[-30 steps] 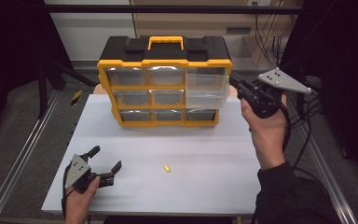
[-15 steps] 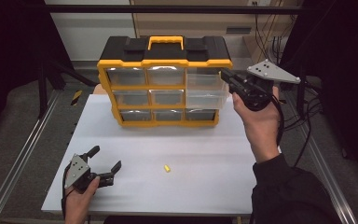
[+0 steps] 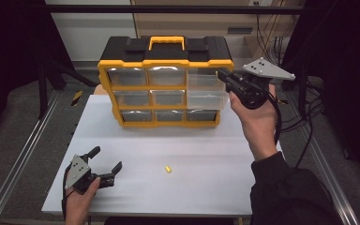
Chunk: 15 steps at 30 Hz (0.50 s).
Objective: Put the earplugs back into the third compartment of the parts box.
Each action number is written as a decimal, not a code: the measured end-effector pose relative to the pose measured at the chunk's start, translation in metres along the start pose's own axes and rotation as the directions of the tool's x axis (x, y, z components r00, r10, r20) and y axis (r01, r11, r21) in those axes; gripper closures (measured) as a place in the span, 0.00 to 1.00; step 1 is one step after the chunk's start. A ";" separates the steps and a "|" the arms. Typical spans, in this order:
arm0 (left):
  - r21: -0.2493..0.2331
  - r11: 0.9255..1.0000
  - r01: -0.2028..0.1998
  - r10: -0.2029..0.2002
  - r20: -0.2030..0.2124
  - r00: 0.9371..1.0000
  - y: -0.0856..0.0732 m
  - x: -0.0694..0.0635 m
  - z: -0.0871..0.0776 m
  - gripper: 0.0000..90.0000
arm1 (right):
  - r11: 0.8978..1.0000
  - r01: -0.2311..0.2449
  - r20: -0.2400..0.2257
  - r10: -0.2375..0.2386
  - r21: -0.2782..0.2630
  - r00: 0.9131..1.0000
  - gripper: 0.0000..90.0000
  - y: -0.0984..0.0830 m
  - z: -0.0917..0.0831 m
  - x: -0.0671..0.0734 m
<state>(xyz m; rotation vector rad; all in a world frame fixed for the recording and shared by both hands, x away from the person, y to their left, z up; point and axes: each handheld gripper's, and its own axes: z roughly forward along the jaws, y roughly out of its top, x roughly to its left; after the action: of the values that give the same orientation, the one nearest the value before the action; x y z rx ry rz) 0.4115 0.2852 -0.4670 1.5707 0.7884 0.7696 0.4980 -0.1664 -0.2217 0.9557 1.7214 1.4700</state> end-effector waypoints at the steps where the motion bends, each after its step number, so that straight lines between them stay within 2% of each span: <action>1: 0.000 1.000 0.000 0.000 0.000 1.000 0.000 0.000 0.000 0.01 | 1.000 0.000 -0.002 0.000 0.004 1.000 0.96 0.000 0.001 0.000; 8: 0.001 1.000 0.001 -0.001 0.000 1.000 0.000 0.000 0.000 0.01 | 1.000 0.000 -0.002 0.000 0.020 1.000 0.95 -0.001 0.005 0.001; 15: 0.002 1.000 0.001 -0.001 0.000 1.000 0.000 0.000 0.000 0.01 | 0.999 -0.018 0.010 0.018 0.041 1.000 0.84 -0.002 0.009 -0.001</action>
<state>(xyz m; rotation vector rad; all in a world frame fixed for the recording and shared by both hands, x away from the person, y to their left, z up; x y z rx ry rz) 0.4116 0.2855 -0.4670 1.5717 0.7902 0.7681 0.5060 -0.1628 -0.2249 1.0011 1.7464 1.4438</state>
